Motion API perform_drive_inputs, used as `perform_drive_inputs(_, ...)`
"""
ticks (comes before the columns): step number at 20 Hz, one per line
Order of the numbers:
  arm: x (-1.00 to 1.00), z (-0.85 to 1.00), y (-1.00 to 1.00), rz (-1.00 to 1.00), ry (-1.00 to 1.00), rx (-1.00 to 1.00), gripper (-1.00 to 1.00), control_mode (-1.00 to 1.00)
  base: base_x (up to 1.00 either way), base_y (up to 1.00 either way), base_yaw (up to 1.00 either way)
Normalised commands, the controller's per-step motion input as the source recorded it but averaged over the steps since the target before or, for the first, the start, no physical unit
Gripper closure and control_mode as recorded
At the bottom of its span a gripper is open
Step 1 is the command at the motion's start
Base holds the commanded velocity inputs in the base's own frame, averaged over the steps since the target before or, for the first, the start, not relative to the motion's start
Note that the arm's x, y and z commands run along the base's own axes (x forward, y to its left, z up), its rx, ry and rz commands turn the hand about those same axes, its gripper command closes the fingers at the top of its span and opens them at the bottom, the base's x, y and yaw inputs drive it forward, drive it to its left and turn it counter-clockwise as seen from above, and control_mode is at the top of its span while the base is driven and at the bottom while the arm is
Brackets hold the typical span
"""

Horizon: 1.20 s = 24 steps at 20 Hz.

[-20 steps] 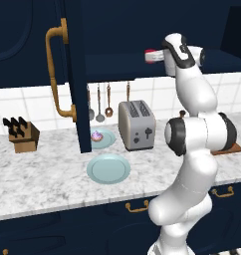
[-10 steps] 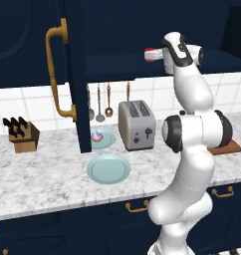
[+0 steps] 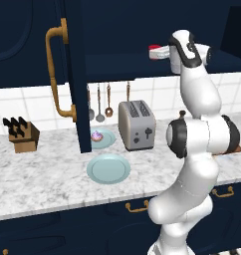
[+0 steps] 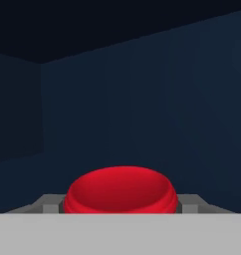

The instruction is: From the different types of pastries on the counter, select a croissant and place it on the cutting board. Then retrieve a jar of jam from the cabinet and place it alongside the croissant on the cutting board.

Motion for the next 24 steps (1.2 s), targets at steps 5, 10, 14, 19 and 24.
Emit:
perform_drive_inputs(5,-0.77,0.0,-0.27,0.0,-0.01,0.0,1.0,-1.0,0.0,0.0,0.0)
perform_drive_inputs(10,-0.85,0.0,-0.26,0.0,-0.03,0.0,1.0,-1.0,0.0,0.0,0.0)
perform_drive_inputs(14,-0.84,0.0,-0.13,0.0,-0.02,-0.04,1.0,-1.0,0.0,0.0,0.0)
perform_drive_inputs(19,-0.86,0.0,-0.15,-0.02,0.0,-0.04,1.0,-1.0,0.0,0.0,0.0)
perform_drive_inputs(24,-0.89,0.0,-0.24,-0.07,0.0,-0.04,1.0,-1.0,0.0,0.0,0.0)
